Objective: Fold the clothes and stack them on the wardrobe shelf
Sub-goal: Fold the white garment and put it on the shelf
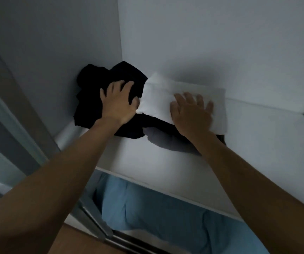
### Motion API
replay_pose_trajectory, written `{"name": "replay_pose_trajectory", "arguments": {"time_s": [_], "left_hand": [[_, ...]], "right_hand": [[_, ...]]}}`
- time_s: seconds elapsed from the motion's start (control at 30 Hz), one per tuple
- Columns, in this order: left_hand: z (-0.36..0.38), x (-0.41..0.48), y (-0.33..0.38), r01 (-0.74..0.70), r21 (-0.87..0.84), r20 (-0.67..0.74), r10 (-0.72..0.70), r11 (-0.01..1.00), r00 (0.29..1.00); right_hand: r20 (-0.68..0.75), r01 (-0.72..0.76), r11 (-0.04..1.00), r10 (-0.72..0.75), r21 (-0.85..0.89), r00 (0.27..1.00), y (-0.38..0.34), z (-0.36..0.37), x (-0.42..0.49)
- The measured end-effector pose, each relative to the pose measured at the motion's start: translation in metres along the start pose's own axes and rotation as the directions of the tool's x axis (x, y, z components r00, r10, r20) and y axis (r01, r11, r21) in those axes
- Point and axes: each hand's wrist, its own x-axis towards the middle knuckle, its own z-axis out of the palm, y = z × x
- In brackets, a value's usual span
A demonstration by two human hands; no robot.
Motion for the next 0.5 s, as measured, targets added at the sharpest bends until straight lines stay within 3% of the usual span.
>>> {"name": "replay_pose_trajectory", "arguments": {"time_s": [0.27,0.5], "left_hand": [[0.049,0.098,0.006,-0.068,-0.036,0.143,0.072,0.997,0.987],[0.057,0.102,0.004,-0.063,-0.069,0.182,0.075,0.996,0.98]], "right_hand": [[0.07,-0.166,0.985,0.162,0.048,0.984,0.043,0.044,0.119],[0.085,-0.166,0.985,0.161,0.044,0.983,0.036,0.054,0.13]]}}
